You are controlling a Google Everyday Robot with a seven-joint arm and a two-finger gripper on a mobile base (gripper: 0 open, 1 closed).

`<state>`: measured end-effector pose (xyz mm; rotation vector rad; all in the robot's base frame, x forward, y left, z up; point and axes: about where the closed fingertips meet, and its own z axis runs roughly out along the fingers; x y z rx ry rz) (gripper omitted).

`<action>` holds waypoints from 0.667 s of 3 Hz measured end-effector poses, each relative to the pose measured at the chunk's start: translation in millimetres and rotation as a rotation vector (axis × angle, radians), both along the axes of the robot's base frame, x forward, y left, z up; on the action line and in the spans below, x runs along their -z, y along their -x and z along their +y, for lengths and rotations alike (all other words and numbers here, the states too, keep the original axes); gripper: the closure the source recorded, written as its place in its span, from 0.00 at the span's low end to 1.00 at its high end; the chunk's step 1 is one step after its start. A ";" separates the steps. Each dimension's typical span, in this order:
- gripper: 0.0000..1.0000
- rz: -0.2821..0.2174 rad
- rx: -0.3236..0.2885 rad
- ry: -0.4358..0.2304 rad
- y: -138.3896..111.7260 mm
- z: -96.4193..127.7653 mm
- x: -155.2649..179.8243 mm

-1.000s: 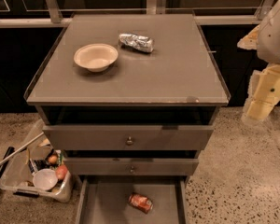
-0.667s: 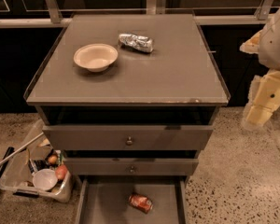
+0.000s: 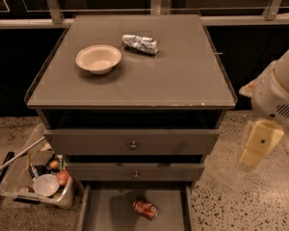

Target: Pick coke can from bottom drawer and place on counter

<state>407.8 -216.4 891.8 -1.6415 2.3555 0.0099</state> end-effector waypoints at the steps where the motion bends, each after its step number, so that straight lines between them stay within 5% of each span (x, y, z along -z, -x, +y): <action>1: 0.00 0.023 0.003 -0.061 13.5 5.8 43.2; 2: 0.00 0.042 -0.003 -0.140 22.1 15.7 81.7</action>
Offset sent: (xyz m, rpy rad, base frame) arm -0.0315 0.0267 -0.1299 0.2432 0.0702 0.0089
